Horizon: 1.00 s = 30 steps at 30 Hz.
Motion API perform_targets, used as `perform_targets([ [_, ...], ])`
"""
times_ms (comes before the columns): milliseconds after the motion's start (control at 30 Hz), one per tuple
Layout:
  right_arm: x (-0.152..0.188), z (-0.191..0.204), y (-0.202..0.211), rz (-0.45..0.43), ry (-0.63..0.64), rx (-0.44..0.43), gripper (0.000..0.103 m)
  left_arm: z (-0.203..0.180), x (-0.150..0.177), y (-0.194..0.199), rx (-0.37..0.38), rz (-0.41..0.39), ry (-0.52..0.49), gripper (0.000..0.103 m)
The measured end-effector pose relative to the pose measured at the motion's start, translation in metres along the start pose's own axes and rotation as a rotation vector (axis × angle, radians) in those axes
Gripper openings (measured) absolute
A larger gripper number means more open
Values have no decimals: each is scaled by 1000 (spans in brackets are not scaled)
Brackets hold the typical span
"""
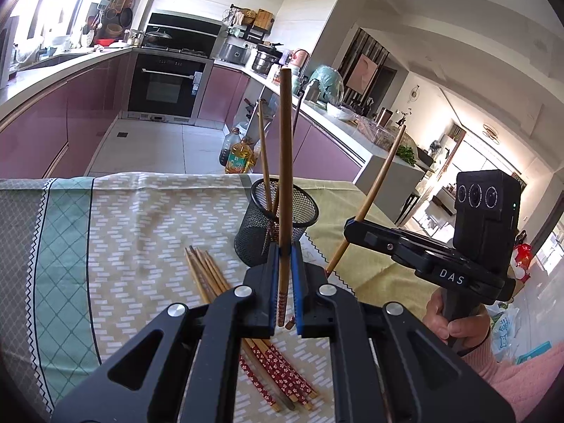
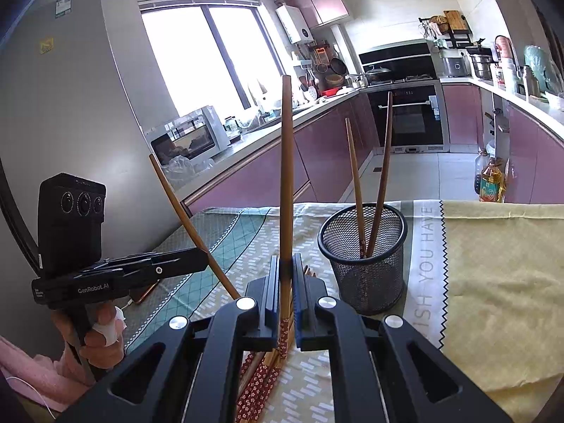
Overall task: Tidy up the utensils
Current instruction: 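Carry both chopsticks upright over the mesh cup, insert them and open both grippers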
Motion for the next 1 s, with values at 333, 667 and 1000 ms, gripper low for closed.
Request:
perform_targets([
  [333,-15,-1,10,-36,26,24,6,-8,-13,0,-1,-35,-18,8],
  [667,-33,-3,19,-70,59,53,6,-18,-36,-1,0,-76,-44,8],
  [1000,-57,-5,27,-110,100,73,6,-31,-67,-2,2,-130,-64,8],
])
Point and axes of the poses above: each gripper's, at about its wrist camera, not at the fingertips, and y roughly against the way its jaws point, z to its left, x to its underside, the point moved 3 cm from there along -y, roughly the way its jaws point, and after that the axes turned 14 degrees about -x, right-handed, at the moved point
